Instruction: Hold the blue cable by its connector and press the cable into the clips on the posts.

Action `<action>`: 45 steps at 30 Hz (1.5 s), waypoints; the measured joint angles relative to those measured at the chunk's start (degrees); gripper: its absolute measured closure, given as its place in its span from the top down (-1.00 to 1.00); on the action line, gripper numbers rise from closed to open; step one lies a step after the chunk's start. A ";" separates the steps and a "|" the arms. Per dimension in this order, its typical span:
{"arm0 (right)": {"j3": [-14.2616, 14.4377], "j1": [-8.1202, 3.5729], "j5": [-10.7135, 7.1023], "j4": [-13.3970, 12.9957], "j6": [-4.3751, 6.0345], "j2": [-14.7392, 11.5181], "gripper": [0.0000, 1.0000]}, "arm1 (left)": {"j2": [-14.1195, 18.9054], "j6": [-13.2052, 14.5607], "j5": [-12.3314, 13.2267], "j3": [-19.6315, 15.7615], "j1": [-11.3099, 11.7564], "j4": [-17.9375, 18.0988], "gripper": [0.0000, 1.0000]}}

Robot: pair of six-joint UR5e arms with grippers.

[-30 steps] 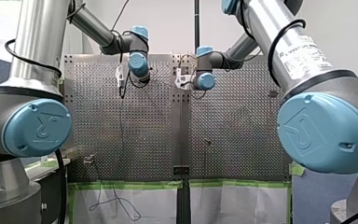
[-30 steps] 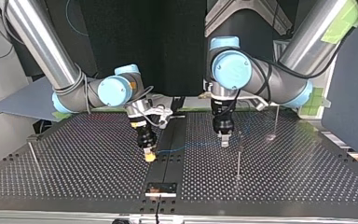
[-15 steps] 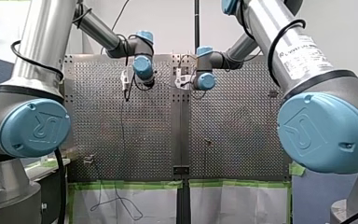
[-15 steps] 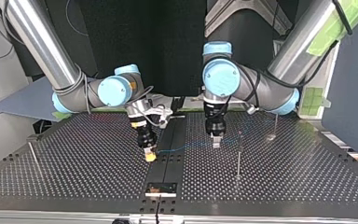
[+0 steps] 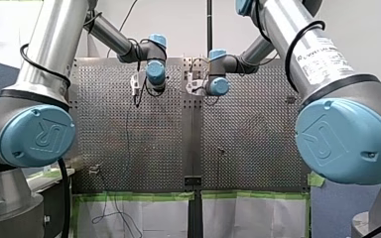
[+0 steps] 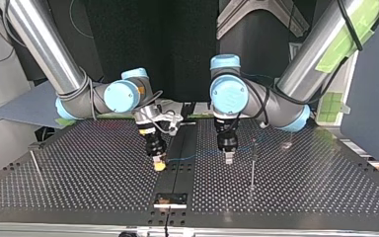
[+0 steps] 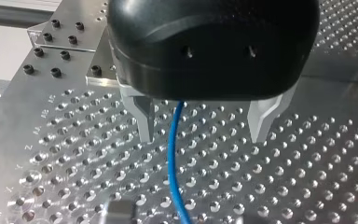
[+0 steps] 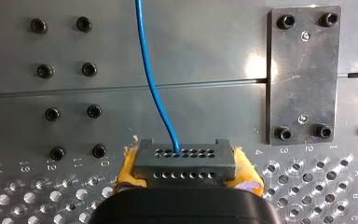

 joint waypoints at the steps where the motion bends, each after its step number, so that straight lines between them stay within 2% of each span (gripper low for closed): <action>1: 0.00 0.00 0.00 0.00 0.01 0.00 -1.00 | -0.04 0.18 -0.12 0.10 0.03 0.00 0.96; 6: 0.00 0.01 0.00 0.00 -0.02 0.00 -1.00 | -0.10 1.54 -0.48 0.28 -0.04 -0.03 0.96; 8: 0.00 0.01 0.00 0.02 -0.04 0.00 -1.00 | -0.10 2.36 -0.58 0.28 -0.11 -0.02 0.73; 9: 0.00 0.02 0.00 0.02 -0.05 0.00 -1.00 | -0.11 2.60 -0.59 0.28 -0.13 -0.02 0.73; 10: 0.00 0.03 -0.01 0.02 -0.06 0.00 -1.00 | -0.11 2.77 -0.60 0.29 -0.14 -0.02 0.36; 11: 0.00 0.05 0.00 0.02 -0.06 0.00 -1.00 | -0.12 2.92 -0.62 0.29 -0.18 -0.02 0.18; 12: 0.00 0.06 -0.01 0.02 -0.07 0.00 -1.00 | -0.11 3.00 -0.64 0.29 -0.23 -0.02 0.18; 13: 0.00 0.09 -0.01 0.05 -0.07 0.00 -1.00 | -0.11 3.06 -0.66 0.29 -0.27 -0.01 -0.11; 14: 0.00 0.11 0.00 0.06 -0.07 0.00 -1.00 | -0.11 3.14 -0.67 0.28 -0.31 -0.01 -0.30; 15: 0.00 0.13 -0.01 0.06 -0.07 0.00 -1.00 | -0.10 3.21 -0.68 0.29 -0.35 -0.01 -0.30; 17: 0.00 0.16 -0.01 0.08 -0.07 0.00 -1.00 | -0.10 3.42 -0.69 0.30 -0.40 -0.01 -0.80; 18: 0.00 0.17 -0.01 0.08 -0.07 0.00 -1.00 | -0.10 3.51 -0.69 0.29 -0.44 -0.01 -0.80; 19: 0.00 0.20 -0.01 0.09 -0.07 0.00 -1.00 | -0.09 3.58 -0.70 0.29 -0.47 -0.01 -0.95; 20: 0.00 0.23 -0.01 0.09 -0.09 0.00 -1.00 | -0.08 3.65 -0.70 0.29 -0.52 -0.01 -1.00; 40: 0.00 0.37 0.03 0.19 -0.07 0.03 -1.00 | -0.05 4.92 -0.70 0.27 -0.93 -0.01 -1.00; 41: 0.00 0.37 0.04 0.19 -0.07 0.03 -1.00 | -0.04 5.04 -0.70 0.27 -0.93 -0.01 -0.57; 42: 0.00 0.37 0.05 0.19 -0.07 0.03 -1.00 | -0.04 5.11 -0.70 0.28 -0.94 -0.01 -0.57; 43: 0.01 0.37 0.06 0.19 -0.07 0.03 -1.00 | -0.04 5.15 -0.70 0.28 -0.94 -0.01 -0.35; 44: 0.00 0.37 0.07 0.19 -0.07 0.03 -1.00 | -0.04 5.20 -0.70 0.28 -0.93 -0.01 -0.02; 45: 0.00 0.37 0.07 0.18 -0.07 0.02 -1.00 | -0.04 5.22 -0.70 0.28 -0.93 -0.01 -0.02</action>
